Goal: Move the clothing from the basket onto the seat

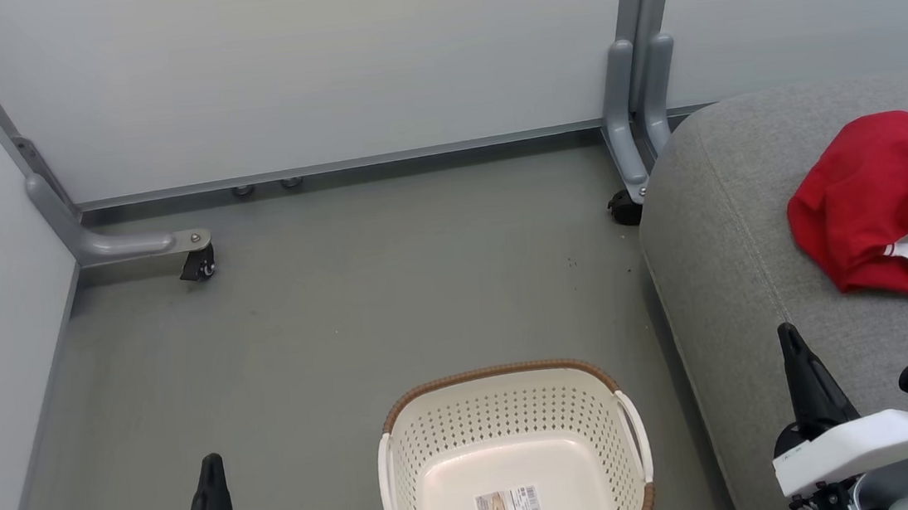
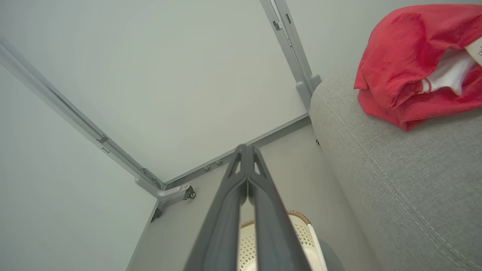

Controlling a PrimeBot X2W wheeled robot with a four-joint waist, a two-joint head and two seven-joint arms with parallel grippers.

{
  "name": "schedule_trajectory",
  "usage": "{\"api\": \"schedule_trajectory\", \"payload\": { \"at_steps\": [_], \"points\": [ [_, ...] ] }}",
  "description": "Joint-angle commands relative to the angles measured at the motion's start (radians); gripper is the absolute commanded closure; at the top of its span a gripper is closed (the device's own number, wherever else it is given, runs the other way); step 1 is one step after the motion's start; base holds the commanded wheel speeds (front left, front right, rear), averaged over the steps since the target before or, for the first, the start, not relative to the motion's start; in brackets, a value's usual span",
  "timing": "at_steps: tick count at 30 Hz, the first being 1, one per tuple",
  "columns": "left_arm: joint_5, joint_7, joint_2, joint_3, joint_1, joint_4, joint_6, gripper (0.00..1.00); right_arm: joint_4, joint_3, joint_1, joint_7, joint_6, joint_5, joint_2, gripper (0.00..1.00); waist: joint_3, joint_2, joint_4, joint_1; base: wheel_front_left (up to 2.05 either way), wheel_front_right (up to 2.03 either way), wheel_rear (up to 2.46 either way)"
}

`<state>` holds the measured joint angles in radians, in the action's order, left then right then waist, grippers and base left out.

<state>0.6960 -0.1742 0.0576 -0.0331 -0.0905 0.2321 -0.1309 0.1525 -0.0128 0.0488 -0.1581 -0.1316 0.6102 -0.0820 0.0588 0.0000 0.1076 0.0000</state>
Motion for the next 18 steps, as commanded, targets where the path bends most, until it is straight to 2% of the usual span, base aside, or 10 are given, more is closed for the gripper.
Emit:
{"api": "schedule_trajectory", "payload": {
  "at_steps": [1, 18],
  "points": [
    [0.037, 0.008, 0.012, 0.007, 0.035, -0.011, 0.0, 1.0, -0.008, 0.008, -0.034, 0.009, 0.0, 0.037, -0.003, 1.0, -0.001, 0.0, -0.002, 0.0, 0.0, 0.0, 0.0],
    [0.26, 0.064, 0.018, 0.027, 0.077, -0.008, 0.0, 1.0, 0.015, 0.035, -0.066, 0.072, 0.001, 0.271, 0.004, 1.0, -0.011, 0.0, -0.019, 0.0, 0.0, 0.0, 0.0]
  ]
}}
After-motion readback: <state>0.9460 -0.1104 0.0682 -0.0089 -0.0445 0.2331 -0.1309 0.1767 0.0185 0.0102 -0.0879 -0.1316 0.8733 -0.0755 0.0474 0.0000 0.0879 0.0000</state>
